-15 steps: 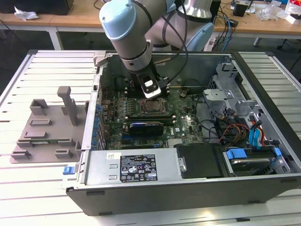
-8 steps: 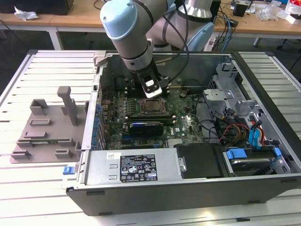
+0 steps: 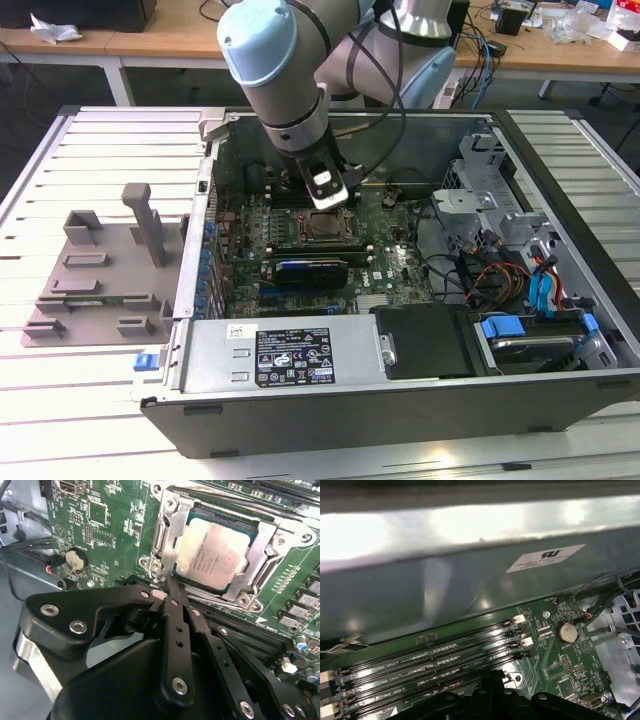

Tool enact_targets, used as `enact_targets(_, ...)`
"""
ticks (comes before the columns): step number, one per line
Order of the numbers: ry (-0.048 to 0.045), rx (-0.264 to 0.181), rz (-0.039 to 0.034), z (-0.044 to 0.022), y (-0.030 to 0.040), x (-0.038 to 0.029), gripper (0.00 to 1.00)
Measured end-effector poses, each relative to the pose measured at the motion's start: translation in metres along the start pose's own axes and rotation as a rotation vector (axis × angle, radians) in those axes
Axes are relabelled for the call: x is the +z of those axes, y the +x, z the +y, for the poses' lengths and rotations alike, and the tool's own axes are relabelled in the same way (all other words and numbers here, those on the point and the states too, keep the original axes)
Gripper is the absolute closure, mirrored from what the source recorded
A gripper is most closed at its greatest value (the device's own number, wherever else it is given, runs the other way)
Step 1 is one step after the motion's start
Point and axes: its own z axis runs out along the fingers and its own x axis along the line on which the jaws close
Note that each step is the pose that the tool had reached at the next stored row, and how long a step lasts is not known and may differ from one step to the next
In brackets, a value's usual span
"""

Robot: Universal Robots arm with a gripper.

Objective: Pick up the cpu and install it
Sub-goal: 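Install the first cpu locking lever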

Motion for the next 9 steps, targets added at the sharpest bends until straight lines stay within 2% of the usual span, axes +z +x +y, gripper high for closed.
enact_targets(3, -0.0001, 0.0, 0.0, 0.0, -0.0033, 0.0008, 0.89)
enact_targets(5, -0.0001, 0.0, -0.0001, 0.0012, -0.0045, -0.0029, 0.89)
enact_targets(6, -0.0001, 0.001, -0.0004, 0.0026, -0.0056, -0.0067, 0.89)
enact_targets(9, 0.0011, 0.003, -0.0011, 0.0109, -0.0024, -0.0054, 0.89)
